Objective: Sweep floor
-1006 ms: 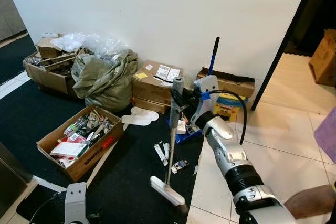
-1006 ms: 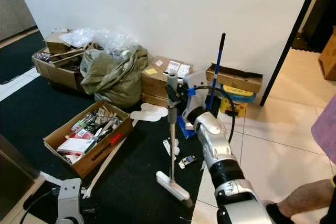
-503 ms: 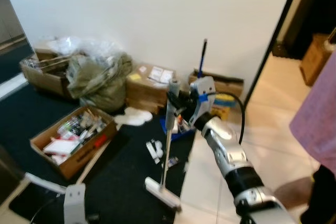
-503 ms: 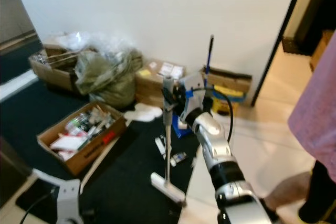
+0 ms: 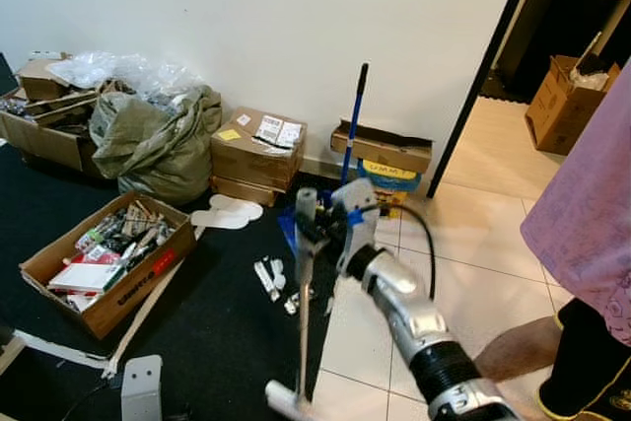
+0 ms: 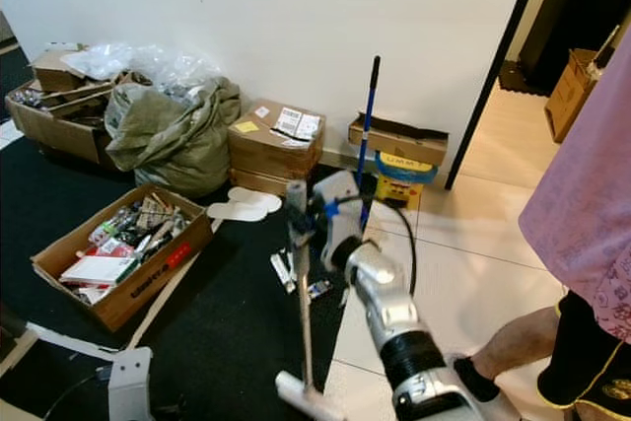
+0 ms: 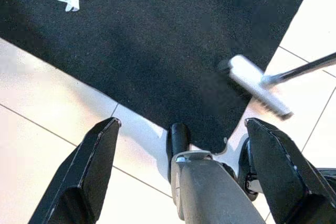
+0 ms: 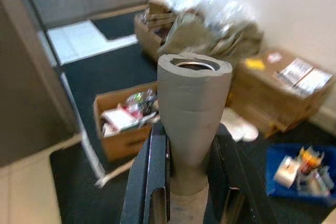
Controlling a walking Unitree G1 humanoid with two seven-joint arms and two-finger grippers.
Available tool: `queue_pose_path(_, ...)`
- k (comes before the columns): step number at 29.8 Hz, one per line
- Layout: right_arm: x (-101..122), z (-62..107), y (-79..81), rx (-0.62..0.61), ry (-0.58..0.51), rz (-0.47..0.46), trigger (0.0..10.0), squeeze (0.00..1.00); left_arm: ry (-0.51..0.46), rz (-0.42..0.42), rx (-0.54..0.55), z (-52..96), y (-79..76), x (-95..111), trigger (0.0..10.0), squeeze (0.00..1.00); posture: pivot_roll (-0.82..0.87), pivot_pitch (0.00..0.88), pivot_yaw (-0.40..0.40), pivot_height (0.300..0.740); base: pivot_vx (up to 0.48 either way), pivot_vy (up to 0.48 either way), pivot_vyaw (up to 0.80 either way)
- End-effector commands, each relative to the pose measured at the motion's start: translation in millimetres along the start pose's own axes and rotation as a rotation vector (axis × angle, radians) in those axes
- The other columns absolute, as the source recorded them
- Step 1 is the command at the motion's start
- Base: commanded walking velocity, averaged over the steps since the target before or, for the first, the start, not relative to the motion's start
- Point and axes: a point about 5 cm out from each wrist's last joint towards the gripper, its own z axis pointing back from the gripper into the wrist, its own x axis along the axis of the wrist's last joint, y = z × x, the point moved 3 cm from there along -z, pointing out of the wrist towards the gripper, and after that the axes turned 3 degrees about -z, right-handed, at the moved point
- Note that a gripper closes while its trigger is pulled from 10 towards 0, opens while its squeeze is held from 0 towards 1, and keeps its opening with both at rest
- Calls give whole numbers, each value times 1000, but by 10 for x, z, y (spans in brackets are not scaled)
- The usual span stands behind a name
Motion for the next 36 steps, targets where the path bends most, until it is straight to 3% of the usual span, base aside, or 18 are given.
queue_pose_path(1,1,7,8,7,-4,31,10000,0,27,8,-1,18,-18,-87,10000,0,-108,0,-53,740,0,0,0)
queue_pose_path(15,4,-23,18,8,11,25,10000,0,17,2,-23,10,-25,-53,10000,0,-97,0,-51,740,0,0,0)
queue_pose_path(24,54,-44,-12,-5,-8,24,10000,0,-33,0,-47,-22,-37,110,10000,0,-68,0,-49,740,0,0,-533)
queue_pose_path(36,230,-73,53,43,-89,-3,10000,0,-37,7,-60,-19,-70,105,10000,0,-67,0,-47,740,292,0,0)
